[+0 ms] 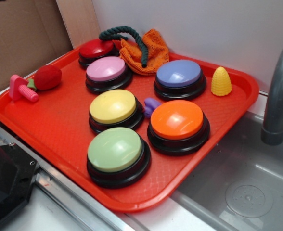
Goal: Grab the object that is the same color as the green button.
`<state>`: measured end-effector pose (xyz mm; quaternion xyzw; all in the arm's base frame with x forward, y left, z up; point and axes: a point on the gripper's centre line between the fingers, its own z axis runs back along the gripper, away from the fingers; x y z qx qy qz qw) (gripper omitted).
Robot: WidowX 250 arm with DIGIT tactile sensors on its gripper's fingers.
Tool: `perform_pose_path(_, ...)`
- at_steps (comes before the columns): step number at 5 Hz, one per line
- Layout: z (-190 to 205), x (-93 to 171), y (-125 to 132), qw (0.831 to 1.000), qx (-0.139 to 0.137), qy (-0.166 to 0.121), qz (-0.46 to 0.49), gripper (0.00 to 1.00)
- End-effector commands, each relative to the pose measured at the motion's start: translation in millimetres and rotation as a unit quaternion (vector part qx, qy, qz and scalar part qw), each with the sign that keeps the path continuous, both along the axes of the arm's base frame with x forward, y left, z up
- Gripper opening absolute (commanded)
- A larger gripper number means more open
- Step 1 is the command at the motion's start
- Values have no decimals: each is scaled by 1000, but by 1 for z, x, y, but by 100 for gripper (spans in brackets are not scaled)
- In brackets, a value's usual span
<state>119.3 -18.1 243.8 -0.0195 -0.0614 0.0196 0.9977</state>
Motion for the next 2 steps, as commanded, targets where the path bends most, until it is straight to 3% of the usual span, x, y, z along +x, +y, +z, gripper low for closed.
perform_pose_path(1, -28, 55, 32, 984, 4, -34, 177, 100)
perform_pose_path(2, -42, 81, 59, 977, 22, -64, 201, 100)
